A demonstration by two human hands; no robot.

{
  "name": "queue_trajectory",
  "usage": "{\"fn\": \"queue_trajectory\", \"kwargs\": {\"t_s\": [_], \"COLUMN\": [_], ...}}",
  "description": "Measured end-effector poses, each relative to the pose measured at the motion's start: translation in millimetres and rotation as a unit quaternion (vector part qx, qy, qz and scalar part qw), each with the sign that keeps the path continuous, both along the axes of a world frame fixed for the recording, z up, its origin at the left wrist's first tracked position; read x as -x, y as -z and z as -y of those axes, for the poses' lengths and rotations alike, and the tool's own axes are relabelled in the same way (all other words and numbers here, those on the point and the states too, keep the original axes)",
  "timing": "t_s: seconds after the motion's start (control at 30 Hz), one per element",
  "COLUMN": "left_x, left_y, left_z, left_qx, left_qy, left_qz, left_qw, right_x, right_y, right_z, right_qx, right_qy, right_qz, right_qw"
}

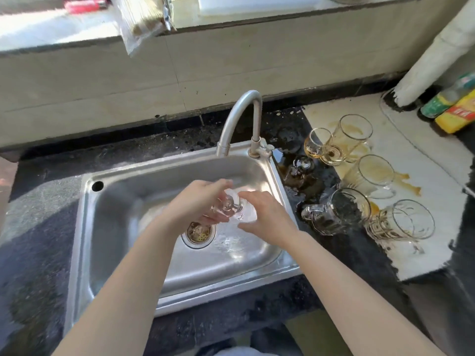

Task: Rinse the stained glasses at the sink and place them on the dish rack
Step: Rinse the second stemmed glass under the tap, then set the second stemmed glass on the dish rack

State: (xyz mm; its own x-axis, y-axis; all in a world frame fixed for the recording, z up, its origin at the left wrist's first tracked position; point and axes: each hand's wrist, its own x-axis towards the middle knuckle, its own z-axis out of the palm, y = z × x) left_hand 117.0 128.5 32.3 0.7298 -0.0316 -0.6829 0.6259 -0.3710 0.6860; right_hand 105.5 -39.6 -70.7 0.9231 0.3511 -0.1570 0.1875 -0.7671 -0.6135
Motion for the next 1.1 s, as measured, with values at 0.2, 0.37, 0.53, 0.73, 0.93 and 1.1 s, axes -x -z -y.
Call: {"fn": "queue_trajectory", "kwargs": {"t_s": [0.2, 0.37, 0.53, 0.73, 0.93, 1.1], "left_x": [31, 61, 116, 217, 355, 471], "left_y": [-15, -24, -36, -42, -48, -49], "left_z": [8, 69, 157, 282, 396, 472], "left_qx": [0.059, 0.088, 0.118, 0.121, 0.155, 0.177], "left_qy": [0.16, 0.232, 0.346, 0.461, 0.554, 0.611], "left_qz": [0.146, 0.144, 0.12, 0.11, 0.098, 0.072], "left_qw": [0.975, 0.958, 0.923, 0.872, 0.812, 0.768], "right_x": [65, 142, 233, 362, 506, 624], "right_y": [-28, -45, -59, -74, -73, -85], "right_z": [8, 46, 102, 179, 257, 311], "right_qx": [-0.126, -0.176, -0.279, -0.24, -0.204, -0.09], "right_qy": [0.185, 0.313, 0.477, 0.597, 0.687, 0.728], "right_qz": [-0.056, -0.047, 0.009, 0.098, 0.132, 0.124], "right_qw": [0.973, 0.932, 0.834, 0.759, 0.685, 0.668]}}
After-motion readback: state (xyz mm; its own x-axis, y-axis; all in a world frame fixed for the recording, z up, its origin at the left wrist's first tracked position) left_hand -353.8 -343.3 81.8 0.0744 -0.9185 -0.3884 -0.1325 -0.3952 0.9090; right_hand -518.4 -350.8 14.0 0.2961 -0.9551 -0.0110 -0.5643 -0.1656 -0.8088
